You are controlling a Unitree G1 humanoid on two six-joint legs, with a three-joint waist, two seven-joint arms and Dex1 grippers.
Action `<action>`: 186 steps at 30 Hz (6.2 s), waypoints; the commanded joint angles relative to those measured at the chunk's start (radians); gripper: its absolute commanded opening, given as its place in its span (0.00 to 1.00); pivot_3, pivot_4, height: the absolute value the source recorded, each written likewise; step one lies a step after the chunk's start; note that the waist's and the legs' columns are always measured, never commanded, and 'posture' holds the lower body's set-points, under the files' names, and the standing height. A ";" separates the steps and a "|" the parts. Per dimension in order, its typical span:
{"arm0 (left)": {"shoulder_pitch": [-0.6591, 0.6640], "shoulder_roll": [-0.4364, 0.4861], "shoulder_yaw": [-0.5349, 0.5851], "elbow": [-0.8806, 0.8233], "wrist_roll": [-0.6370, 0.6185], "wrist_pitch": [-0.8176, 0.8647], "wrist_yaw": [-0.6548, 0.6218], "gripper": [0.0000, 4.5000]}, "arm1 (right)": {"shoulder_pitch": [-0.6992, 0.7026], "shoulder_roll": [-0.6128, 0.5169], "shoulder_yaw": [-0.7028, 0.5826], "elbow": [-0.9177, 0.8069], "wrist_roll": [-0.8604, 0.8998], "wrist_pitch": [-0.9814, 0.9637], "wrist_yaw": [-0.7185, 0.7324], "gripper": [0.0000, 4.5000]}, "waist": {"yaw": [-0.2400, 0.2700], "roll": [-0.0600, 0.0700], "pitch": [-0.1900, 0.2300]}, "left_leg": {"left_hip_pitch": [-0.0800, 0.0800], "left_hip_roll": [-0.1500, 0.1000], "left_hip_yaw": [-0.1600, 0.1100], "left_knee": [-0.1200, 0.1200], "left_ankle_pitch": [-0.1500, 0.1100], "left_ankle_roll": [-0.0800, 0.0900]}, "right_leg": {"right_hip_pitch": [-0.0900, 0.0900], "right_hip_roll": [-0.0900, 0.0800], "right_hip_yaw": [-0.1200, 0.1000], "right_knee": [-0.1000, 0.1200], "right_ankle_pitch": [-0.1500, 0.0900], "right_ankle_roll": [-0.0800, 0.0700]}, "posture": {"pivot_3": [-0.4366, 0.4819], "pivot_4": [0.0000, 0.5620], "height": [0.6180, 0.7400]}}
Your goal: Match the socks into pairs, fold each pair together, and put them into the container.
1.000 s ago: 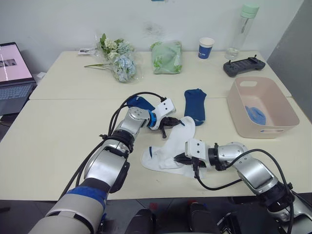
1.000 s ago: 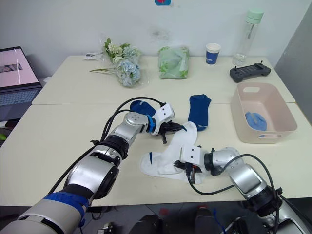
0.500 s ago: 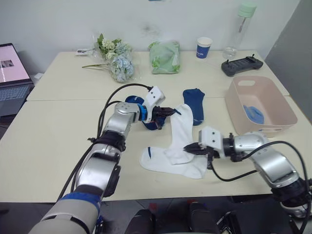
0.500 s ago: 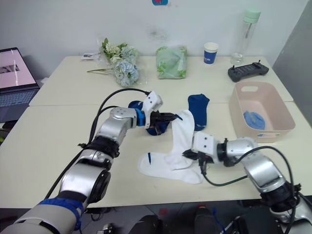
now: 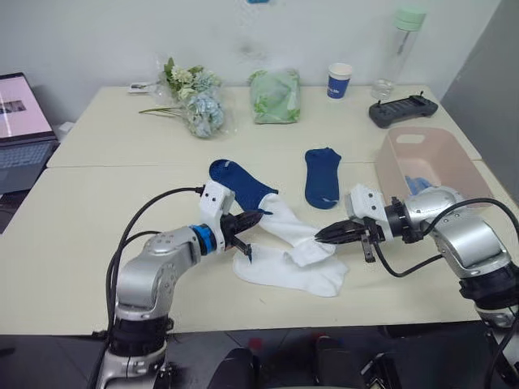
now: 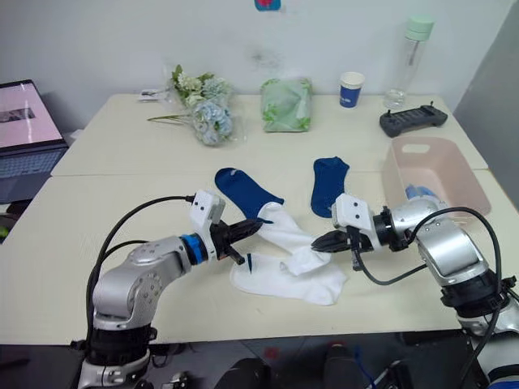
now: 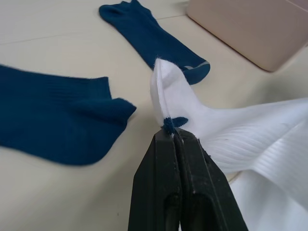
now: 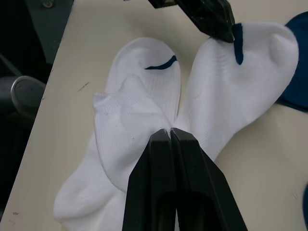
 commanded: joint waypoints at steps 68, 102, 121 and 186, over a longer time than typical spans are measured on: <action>0.250 0.010 -0.059 -0.096 -0.060 -0.284 0.186 0.00 | 0.270 0.275 -0.304 -0.329 0.323 0.743 -0.735 0.01 | 0.015 0.001 -0.001 | 0.002 -0.002 0.001 -0.002 0.000 0.000 | 0.002 0.002 0.000 -0.002 0.000 -0.001 | 0.48 0.27 1.00; 0.303 0.217 0.049 -0.028 -0.036 -0.491 0.047 0.89 | 0.283 0.073 -0.222 -0.228 0.111 0.077 -0.439 0.75 | 0.014 0.002 -0.001 | 0.002 -0.002 0.001 -0.003 0.000 0.000 | 0.001 0.003 -0.002 -0.002 0.000 0.000 | 0.48 0.27 1.00; -0.033 0.398 -0.264 0.706 0.512 -1.538 -0.184 0.89 | 0.311 0.009 0.022 -0.112 -0.289 -0.361 -0.349 0.75 | 0.015 0.002 0.000 | 0.002 -0.002 0.002 -0.003 0.000 0.000 | 0.002 0.002 -0.001 -0.003 0.000 -0.001 | 0.48 0.27 1.00; -0.008 0.742 -0.299 0.103 -0.148 -0.530 -0.660 0.01 | 0.342 -0.145 -0.275 -0.460 0.635 0.567 -0.261 0.00 | 0.010 0.005 0.003 | 0.002 -0.002 0.002 -0.003 -0.003 0.005 | 0.003 0.003 -0.002 -0.002 0.000 0.000 | 0.48 0.27 1.00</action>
